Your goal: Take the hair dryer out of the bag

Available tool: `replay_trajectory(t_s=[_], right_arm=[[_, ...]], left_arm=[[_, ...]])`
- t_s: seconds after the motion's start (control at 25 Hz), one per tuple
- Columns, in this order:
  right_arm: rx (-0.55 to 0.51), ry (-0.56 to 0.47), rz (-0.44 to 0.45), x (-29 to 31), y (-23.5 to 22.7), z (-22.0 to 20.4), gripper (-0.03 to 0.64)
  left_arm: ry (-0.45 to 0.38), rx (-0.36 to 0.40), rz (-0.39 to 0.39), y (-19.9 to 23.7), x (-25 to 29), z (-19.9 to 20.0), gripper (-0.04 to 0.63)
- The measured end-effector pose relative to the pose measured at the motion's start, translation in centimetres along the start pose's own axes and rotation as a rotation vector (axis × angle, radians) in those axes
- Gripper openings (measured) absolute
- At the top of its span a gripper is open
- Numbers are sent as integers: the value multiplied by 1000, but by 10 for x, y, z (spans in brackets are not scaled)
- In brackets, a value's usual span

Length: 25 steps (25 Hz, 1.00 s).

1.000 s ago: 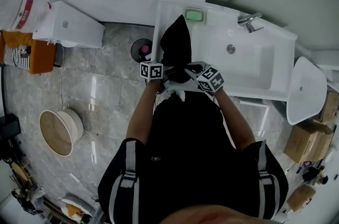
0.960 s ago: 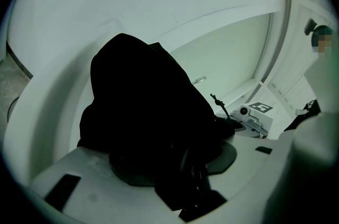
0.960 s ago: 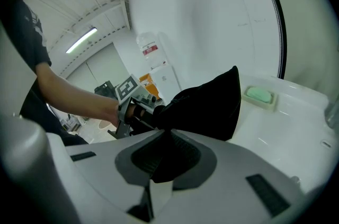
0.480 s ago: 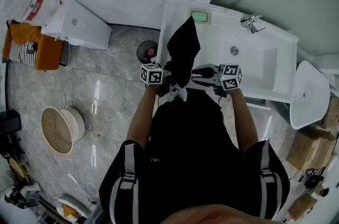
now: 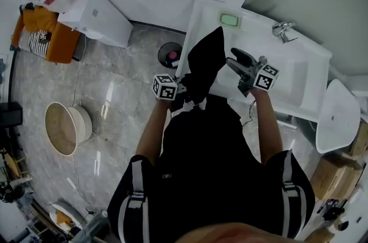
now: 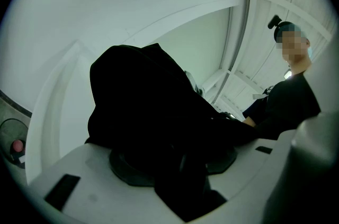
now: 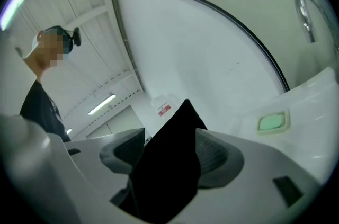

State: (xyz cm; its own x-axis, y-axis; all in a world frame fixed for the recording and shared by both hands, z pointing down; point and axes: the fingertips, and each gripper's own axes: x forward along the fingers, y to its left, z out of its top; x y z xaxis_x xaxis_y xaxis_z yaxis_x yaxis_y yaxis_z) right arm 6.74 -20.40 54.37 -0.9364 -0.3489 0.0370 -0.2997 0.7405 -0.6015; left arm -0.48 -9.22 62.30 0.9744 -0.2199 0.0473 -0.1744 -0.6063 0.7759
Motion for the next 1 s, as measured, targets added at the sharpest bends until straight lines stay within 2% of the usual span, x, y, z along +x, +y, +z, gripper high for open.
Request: replay_trajectory(t_s=[0.04, 0.12, 0.24, 0.4, 0.44, 0.52, 0.56, 0.72, 1.0], right_arm=[[9, -22, -2, 5, -1, 7, 344], [-16, -3, -16, 17, -2, 13, 356], [-62, 97, -10, 35, -1, 9, 357], [-52, 234, 64, 57, 5, -5, 357], [-56, 260, 81, 60, 8, -8, 330], [-78, 290, 107, 64, 15, -8, 139], [-92, 295, 117, 66, 19, -7, 80], [-164, 279, 102, 68, 21, 9, 74], [-251, 147, -54, 44, -9, 83, 72]], left_arm=[[-1, 1, -8, -5, -2, -3, 198], [-12, -4, -23, -12, -5, -9, 198], [-23, -15, -30, -18, -5, -18, 198], [-21, -12, -36, -25, -3, -26, 198], [-26, -13, -35, -26, -3, -26, 198], [-38, -17, -29, -26, -6, -27, 198], [-41, -17, -26, -26, -8, -27, 198], [-45, -20, -26, -25, -14, -29, 198], [-44, -24, -25, -28, -22, -33, 198]])
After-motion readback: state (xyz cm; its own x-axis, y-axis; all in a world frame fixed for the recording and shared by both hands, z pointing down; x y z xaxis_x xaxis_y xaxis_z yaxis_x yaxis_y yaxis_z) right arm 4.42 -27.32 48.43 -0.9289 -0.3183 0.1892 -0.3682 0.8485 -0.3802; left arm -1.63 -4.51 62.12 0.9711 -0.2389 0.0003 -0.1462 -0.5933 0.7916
